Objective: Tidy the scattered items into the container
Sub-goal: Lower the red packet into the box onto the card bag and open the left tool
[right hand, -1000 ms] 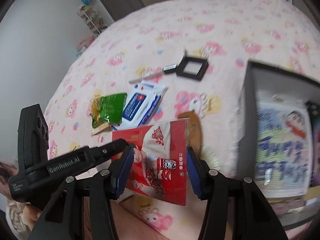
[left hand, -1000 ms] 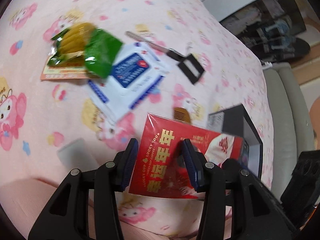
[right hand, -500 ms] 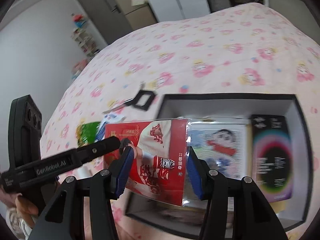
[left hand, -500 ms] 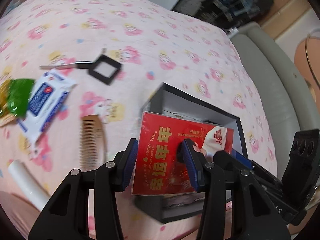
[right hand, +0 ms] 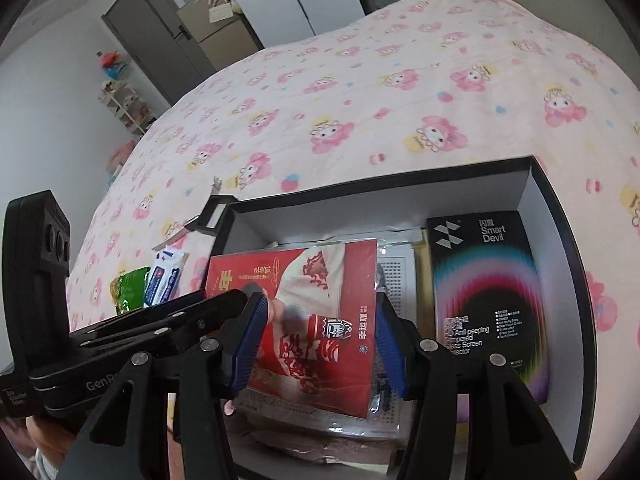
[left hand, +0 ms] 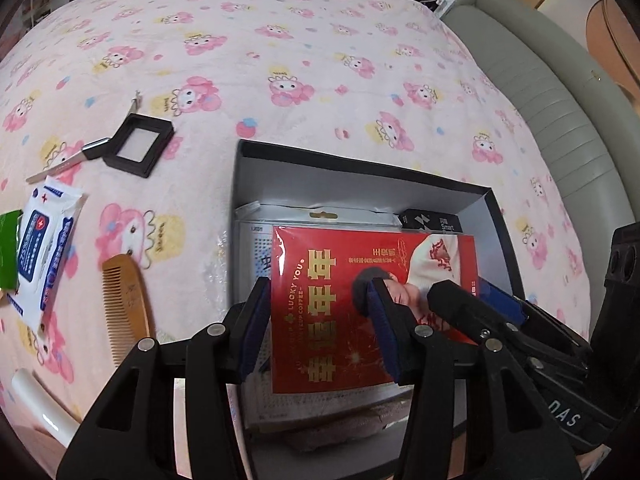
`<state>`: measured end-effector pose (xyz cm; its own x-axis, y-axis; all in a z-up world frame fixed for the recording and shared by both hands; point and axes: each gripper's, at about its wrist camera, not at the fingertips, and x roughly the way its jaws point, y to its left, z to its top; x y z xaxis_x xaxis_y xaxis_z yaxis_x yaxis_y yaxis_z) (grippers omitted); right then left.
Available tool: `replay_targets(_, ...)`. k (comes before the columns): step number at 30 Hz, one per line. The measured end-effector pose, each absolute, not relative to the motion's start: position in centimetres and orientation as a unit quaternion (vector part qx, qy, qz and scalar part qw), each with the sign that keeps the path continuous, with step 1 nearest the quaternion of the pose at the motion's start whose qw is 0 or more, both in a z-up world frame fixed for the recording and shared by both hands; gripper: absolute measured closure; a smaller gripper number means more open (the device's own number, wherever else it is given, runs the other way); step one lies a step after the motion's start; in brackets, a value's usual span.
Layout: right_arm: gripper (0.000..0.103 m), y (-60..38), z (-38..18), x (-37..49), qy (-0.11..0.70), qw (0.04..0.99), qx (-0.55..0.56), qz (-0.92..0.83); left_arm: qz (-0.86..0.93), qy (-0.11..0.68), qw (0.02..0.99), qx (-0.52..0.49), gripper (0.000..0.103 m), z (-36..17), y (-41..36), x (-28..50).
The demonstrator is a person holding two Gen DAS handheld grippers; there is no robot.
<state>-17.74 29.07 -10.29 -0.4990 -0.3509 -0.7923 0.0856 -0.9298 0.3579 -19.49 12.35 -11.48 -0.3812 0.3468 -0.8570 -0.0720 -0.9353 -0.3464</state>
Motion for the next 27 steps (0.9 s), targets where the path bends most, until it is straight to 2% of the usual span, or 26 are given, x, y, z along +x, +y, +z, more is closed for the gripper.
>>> replay_targets(11, 0.053, 30.8, -13.1, -19.0, -0.168, 0.120, 0.514, -0.833, 0.813, -0.088, 0.099, -0.568, 0.056, -13.4, 14.3, -20.3)
replay_targets(15, 0.053, 30.7, -13.7, -19.3, -0.164, 0.113, 0.520, -0.830, 0.820, -0.058, 0.082, -0.563, 0.063, -13.7, 14.8, -20.5)
replay_targets(21, 0.054, 31.0, -14.2, -19.4, -0.173, 0.109, 0.527, -0.825, 0.816, -0.048, 0.089, -0.569, 0.062, -13.5, 15.2, -20.1)
replay_targets(27, 0.054, 31.3, -13.7, -18.2, -0.123, 0.068, 0.536, -0.833, 0.788, -0.025, 0.115, -0.604, 0.060, -14.1, 16.3, -18.5)
